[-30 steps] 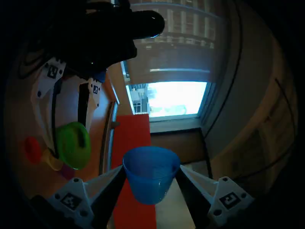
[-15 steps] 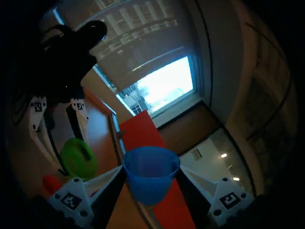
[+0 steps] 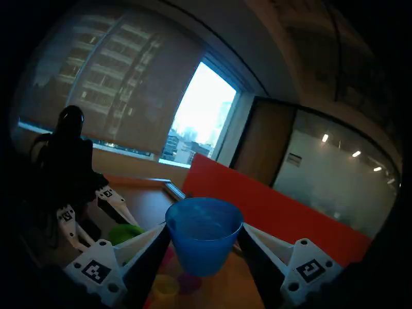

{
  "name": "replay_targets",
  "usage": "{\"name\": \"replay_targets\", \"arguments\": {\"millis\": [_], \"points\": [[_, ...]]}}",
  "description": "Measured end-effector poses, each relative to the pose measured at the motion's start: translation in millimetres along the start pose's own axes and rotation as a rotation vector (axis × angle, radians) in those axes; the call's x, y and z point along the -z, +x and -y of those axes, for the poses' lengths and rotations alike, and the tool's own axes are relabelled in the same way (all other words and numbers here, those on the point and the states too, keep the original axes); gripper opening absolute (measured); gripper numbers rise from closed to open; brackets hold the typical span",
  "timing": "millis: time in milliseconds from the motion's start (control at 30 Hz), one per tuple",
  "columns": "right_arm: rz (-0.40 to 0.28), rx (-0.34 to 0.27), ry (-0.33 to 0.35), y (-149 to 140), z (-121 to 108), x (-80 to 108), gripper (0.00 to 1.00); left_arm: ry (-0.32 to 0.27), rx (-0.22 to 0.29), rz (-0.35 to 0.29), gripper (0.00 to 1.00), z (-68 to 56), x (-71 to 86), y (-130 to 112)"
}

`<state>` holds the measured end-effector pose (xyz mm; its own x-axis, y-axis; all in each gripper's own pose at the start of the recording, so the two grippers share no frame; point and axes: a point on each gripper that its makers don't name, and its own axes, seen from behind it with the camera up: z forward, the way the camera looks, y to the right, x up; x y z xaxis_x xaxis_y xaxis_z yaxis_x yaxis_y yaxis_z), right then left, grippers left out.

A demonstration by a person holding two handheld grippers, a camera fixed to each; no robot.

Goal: Pour water

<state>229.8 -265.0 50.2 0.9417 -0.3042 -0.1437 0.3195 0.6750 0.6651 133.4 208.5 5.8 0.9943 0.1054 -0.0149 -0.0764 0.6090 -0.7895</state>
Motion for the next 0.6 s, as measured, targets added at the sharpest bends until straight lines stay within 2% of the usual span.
{"name": "replay_targets", "arguments": {"millis": [133, 267, 467, 600], "points": [[0.007, -0.083, 0.016, -7, -2, 3.6, 0.89, 0.006, -0.002, 0.009, 0.85, 3.5, 0.6, -1], [0.024, -0.132, 0.035, -18, -1, 6.9, 0.89, 0.008, 0.000, 0.031, 0.84, 6.6, 1.1, -6], [0.052, -0.166, 0.067, -36, 3, 9.5, 0.89, 0.008, -0.012, 0.086, 0.85, 10.9, 0.0, -21], [0.087, -0.166, 0.087, -52, 7, 10.5, 0.89, 0.003, -0.020, 0.130, 0.85, 11.3, -1.0, -35]]}}
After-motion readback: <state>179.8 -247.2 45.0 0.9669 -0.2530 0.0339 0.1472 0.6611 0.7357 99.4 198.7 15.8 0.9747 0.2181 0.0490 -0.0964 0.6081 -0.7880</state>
